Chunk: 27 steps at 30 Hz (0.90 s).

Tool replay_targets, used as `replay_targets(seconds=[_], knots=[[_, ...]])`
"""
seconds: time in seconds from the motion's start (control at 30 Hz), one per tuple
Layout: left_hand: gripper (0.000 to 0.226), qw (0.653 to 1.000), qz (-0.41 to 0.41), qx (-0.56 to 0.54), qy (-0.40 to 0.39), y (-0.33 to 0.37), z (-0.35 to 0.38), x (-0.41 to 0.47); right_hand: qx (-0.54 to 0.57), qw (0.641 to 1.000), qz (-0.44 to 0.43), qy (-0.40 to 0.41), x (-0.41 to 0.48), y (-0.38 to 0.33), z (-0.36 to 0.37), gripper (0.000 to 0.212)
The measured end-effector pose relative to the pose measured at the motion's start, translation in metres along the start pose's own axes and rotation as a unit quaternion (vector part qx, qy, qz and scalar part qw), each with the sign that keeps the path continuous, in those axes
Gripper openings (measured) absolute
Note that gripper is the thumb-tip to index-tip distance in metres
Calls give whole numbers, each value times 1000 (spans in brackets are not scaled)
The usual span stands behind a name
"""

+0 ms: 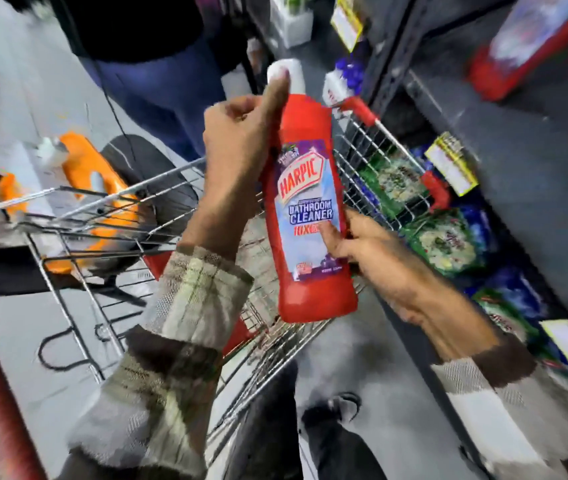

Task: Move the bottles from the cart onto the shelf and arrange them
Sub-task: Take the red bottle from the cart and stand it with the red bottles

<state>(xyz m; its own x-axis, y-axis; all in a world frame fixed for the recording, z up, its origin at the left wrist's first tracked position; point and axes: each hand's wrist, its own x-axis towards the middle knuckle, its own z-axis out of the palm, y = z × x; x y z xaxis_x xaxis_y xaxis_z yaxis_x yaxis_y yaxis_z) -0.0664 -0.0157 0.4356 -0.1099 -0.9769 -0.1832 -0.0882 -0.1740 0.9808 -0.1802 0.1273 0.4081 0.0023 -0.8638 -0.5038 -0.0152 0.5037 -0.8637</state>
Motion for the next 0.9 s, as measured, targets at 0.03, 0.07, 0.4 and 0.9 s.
replay_targets(seconds=[0.03,0.07,0.4,0.9], knots=[[62,1000,10,3,-5,5,4,-3,5,1000,-7,9,-7,-4,0,14],[59,1000,17,4,-11,8,8,-6,2,1000,-16,19,-12,-4,-3,13],[39,991,64,22,-113,14,67,-27,43,991,-23,126,-37,33,-32,27],[37,909,251,-22,-331,57,265,-56,11,830,-151,537,-35,42,-190,52]])
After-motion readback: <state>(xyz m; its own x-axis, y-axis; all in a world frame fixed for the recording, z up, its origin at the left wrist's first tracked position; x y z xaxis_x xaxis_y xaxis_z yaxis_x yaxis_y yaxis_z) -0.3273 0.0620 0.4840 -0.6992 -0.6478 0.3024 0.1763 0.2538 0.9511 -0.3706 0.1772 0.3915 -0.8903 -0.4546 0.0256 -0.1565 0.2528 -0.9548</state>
